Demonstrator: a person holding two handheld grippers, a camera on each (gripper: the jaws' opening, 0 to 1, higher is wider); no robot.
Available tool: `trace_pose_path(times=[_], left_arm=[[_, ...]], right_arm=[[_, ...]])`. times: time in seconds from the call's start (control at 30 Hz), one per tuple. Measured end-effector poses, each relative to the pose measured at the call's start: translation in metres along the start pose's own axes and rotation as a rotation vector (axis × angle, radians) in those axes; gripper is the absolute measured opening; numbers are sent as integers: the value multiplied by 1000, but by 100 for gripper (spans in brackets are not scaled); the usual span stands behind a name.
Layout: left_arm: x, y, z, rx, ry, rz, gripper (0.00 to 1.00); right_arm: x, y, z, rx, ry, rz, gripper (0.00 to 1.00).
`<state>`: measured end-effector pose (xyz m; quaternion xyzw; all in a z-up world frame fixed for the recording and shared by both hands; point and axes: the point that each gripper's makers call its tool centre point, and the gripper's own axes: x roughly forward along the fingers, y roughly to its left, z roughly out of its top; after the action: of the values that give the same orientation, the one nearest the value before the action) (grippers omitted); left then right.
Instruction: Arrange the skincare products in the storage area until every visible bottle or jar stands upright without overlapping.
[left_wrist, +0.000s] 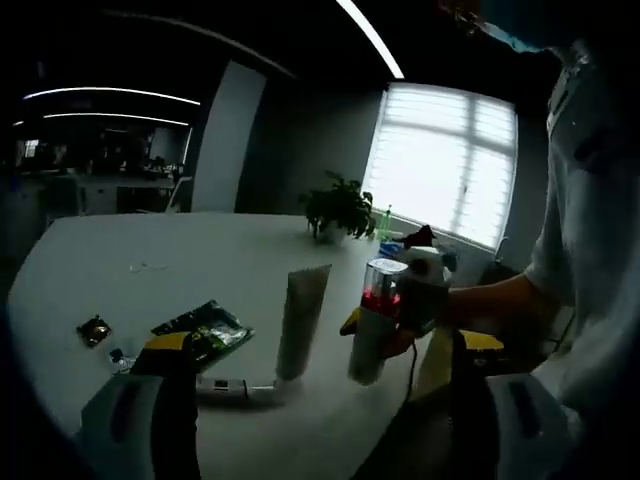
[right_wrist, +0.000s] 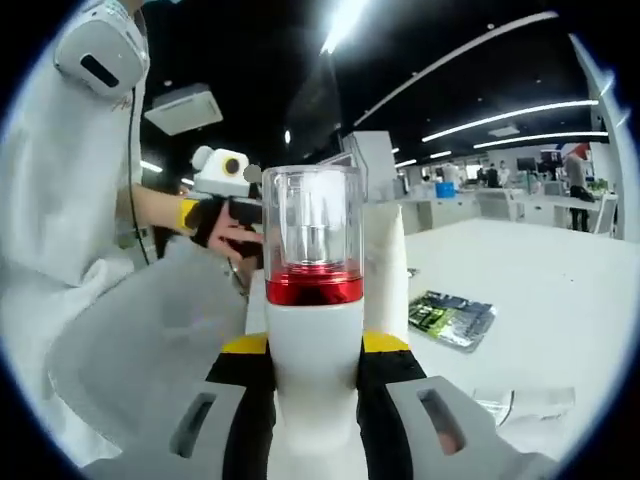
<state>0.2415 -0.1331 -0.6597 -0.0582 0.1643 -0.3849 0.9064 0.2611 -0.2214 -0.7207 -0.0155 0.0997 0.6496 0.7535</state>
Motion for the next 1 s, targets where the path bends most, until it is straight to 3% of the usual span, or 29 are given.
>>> trace_pose_path(times=[0.2,0.7,1.0], left_arm=[[-12,6,-22,-35,9,25,99],[-26,19,-40,-66,-13,83,99],[-30,23,-44,-66,-15,100,99]], right_arm=[[5,-10,-20,-18,5,-24,30],[9,-26,-19,-146,-26,-66,30],[16,-47,-20,-160,-50,-42,30]])
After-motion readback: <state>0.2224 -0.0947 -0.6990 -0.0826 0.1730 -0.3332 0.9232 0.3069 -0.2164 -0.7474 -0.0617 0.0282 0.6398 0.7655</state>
